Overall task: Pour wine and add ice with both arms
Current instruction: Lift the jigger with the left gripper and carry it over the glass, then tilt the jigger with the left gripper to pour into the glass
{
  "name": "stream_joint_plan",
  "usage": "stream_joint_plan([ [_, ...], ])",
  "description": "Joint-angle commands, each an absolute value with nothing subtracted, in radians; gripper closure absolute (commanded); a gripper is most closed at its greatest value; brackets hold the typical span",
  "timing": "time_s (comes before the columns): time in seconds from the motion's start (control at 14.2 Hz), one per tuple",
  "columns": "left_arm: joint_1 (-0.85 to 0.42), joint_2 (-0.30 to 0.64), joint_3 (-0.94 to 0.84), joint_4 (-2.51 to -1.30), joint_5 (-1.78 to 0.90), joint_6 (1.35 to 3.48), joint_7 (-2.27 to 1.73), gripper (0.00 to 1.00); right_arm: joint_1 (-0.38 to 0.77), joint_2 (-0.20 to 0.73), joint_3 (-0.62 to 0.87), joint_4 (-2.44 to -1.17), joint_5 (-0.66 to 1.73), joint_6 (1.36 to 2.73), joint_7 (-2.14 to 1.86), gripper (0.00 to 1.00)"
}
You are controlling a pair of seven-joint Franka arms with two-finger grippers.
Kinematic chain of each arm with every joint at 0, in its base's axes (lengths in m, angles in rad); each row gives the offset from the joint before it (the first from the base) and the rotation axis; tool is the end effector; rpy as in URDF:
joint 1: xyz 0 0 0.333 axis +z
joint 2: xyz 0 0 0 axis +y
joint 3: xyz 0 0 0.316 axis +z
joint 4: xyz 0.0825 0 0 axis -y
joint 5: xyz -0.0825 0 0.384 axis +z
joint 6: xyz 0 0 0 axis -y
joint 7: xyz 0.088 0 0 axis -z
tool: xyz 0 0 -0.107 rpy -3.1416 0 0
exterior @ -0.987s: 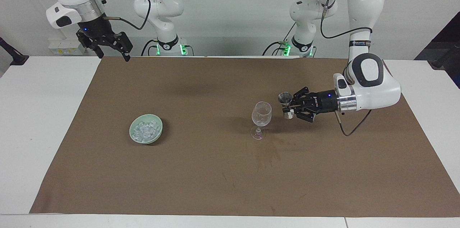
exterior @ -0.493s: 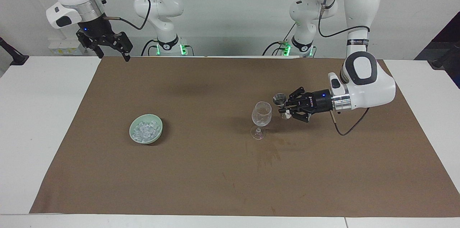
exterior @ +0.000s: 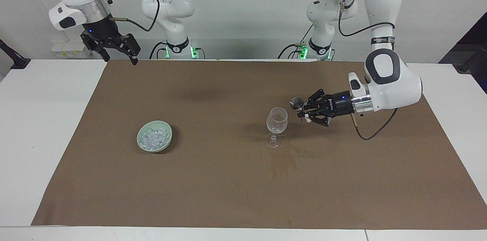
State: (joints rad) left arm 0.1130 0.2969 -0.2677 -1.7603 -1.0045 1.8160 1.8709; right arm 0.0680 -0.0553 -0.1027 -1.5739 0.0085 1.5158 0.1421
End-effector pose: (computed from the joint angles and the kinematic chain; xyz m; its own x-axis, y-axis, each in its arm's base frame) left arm 0.6109 -0.1516 0.4247 0.0235 -0.5171 0.8556 -0.9890 0.1128 0.0953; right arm 0.5315 -0.0192 0.6481 0.9845 -0.1752 -0.0051 -0.1753 -0.9844 -0.0136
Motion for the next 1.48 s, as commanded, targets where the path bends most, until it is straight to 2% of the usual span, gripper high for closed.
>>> stream_joint_plan([
  [0.0,0.071,0.249,-0.244,-1.786,-0.971,1.856,1.815,0.91,0.064,-0.069,-0.104,-1.591,0.012,1.536,0.115,0.0],
  [1.41,0.005,0.221,-0.238,-1.775,-0.778,1.94,1.616,0.92,0.064,-0.069,-0.104,-1.591,0.012,1.534,0.115,0.0],
])
